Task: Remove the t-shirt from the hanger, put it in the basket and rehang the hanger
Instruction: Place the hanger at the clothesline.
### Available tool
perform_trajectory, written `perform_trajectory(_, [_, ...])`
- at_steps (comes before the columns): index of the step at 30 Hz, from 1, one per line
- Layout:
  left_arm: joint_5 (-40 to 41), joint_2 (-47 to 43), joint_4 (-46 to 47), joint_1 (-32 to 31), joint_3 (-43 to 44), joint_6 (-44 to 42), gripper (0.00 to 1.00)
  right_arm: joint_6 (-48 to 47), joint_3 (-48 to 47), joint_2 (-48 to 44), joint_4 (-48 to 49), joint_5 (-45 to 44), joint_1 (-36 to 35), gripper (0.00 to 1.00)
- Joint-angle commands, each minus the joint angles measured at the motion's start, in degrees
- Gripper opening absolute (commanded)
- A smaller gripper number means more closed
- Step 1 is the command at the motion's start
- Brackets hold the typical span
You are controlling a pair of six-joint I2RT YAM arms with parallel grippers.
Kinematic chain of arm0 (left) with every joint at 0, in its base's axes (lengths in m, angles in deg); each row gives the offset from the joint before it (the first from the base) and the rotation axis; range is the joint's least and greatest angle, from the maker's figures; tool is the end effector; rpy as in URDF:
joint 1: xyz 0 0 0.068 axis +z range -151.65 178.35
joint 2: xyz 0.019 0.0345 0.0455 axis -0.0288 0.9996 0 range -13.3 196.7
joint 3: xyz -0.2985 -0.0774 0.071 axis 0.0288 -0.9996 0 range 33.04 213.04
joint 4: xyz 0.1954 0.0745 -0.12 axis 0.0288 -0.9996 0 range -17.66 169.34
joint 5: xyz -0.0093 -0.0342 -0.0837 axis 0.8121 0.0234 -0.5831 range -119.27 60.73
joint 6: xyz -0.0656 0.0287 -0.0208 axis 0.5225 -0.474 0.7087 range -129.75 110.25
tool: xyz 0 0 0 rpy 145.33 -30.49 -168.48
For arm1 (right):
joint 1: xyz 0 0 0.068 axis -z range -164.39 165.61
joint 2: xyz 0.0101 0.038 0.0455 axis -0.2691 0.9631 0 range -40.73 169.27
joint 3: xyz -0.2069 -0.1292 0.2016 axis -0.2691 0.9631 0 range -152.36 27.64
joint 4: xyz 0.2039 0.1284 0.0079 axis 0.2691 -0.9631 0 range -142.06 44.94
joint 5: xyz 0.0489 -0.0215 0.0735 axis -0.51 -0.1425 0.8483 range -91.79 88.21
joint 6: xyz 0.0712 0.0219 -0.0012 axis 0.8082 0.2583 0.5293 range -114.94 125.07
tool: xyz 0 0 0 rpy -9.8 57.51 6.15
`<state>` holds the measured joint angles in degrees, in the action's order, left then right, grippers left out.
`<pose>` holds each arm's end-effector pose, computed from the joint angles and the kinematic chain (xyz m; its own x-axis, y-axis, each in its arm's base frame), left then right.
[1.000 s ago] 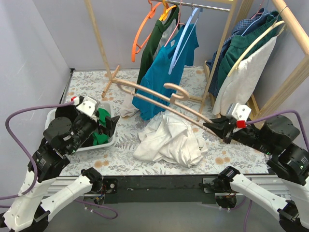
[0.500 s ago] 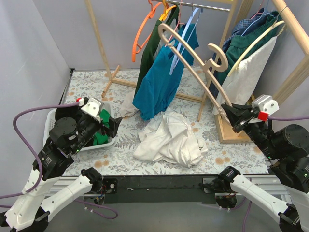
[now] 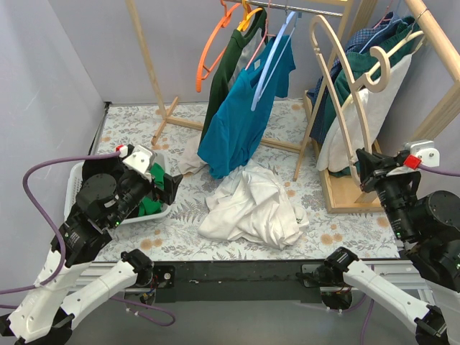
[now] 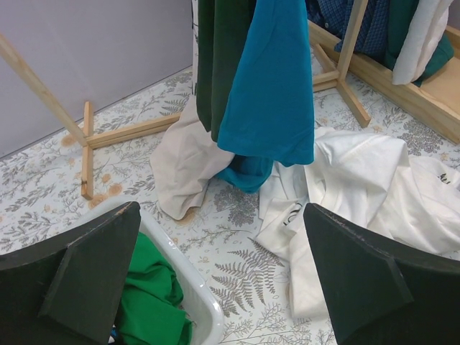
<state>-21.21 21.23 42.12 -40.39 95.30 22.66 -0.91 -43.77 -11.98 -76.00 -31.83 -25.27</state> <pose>0.0595 -0.0364 0.4231 -0.3827 -0.3733 -0.8451 0.3632 0.7803 -0.5092 0.0190 -0.0249 0.4835 0.1733 0.0307 -0.9844 -0.1789 0.9839 -0.0008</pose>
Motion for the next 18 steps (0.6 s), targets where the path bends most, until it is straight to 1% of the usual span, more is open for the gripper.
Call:
perform_trajectory(1, [-0.67,0.81,1.61,0.16,-0.12,0.38,0.98,3.51,0.23,3.93,1.66,-5.28,0.01,0.01])
perform_trajectory(3, [-0.85,1.07,1.79,0.16,0.05,0.56,0.98,5.09,-0.04,6.82,2.46,-6.08,0.01,0.01])
perform_trajectory(10, [-2.16,1.43,1.09,0.16,0.49,1.26,0.98,5.54,-0.56,15.09,11.68,-10.55,0.10,0.01])
perform_trajectory(15, [-2.95,1.25,0.56,0.16,0.14,2.22,0.98,4.31,-2.23,20.81,19.76,-15.13,0.01,0.01])
perform_trajectory(18, [-3.31,0.81,0.39,0.16,-0.38,2.84,0.98,2.47,-4.25,24.41,22.05,-17.76,0.01,0.01])
